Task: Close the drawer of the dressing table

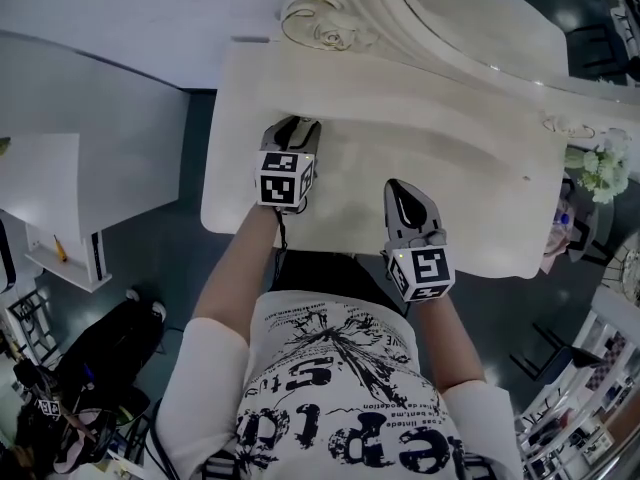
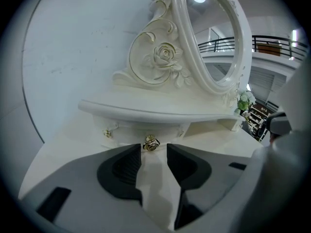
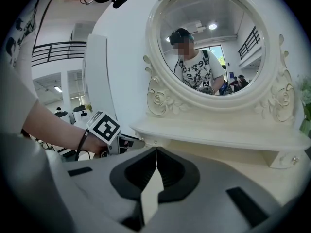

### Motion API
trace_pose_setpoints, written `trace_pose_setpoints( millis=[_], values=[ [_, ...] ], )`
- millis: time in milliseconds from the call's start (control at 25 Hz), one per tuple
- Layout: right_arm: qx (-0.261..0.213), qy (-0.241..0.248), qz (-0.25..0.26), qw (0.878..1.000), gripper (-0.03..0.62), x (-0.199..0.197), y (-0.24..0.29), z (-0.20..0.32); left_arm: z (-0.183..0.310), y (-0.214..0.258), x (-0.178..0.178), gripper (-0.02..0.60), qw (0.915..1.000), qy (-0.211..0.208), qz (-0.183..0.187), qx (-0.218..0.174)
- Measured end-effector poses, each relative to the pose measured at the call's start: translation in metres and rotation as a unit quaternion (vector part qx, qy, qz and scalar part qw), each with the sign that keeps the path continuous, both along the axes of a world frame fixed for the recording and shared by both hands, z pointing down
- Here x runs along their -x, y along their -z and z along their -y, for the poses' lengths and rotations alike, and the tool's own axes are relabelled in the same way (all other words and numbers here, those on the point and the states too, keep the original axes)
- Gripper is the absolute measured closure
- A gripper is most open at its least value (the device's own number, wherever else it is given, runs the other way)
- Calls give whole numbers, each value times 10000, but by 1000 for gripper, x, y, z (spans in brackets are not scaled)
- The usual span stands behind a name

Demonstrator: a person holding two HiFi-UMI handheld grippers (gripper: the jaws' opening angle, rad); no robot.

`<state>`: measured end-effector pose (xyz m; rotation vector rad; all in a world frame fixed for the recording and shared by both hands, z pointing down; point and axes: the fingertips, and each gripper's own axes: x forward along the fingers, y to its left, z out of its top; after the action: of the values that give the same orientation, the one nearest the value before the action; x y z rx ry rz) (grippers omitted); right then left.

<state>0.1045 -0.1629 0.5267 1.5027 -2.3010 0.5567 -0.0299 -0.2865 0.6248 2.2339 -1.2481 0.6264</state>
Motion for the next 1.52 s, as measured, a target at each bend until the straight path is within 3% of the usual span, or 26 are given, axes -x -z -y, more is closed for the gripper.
trace_pose_setpoints(
  millis=[200, 400, 600, 880, 1160, 1400, 1520],
  values=[
    [-73, -36, 40, 10000, 577, -1, 6, -4, -15, 17, 8, 420, 9990, 66, 372, -235],
    [-260, -37, 107, 9996, 577, 1, 20, -11, -45, 56, 6, 425, 9932, -251, 761, -847],
    [-492, -54, 188, 9986, 577, 1, 46, -19, -80, 110, 7, 511, 9918, -139, 291, -1234],
    [-957, -84, 220, 9951, 577, -1, 94, -29, -112, 175, 20, 555, 9864, 120, -280, -1615],
    [-1721, 55, 400, 9843, 577, 1, 156, -39, -123, 250, 15, 562, 9713, -86, -465, -2330],
    [-2145, 101, 272, 9763, 577, -1, 192, -56, -143, 299, 5, 561, 9606, -383, -651, -2674],
    [-2234, 58, 291, 9743, 577, -5, 199, -61, -148, 309, 4, 561, 9553, -506, -452, -2876]
  ],
)
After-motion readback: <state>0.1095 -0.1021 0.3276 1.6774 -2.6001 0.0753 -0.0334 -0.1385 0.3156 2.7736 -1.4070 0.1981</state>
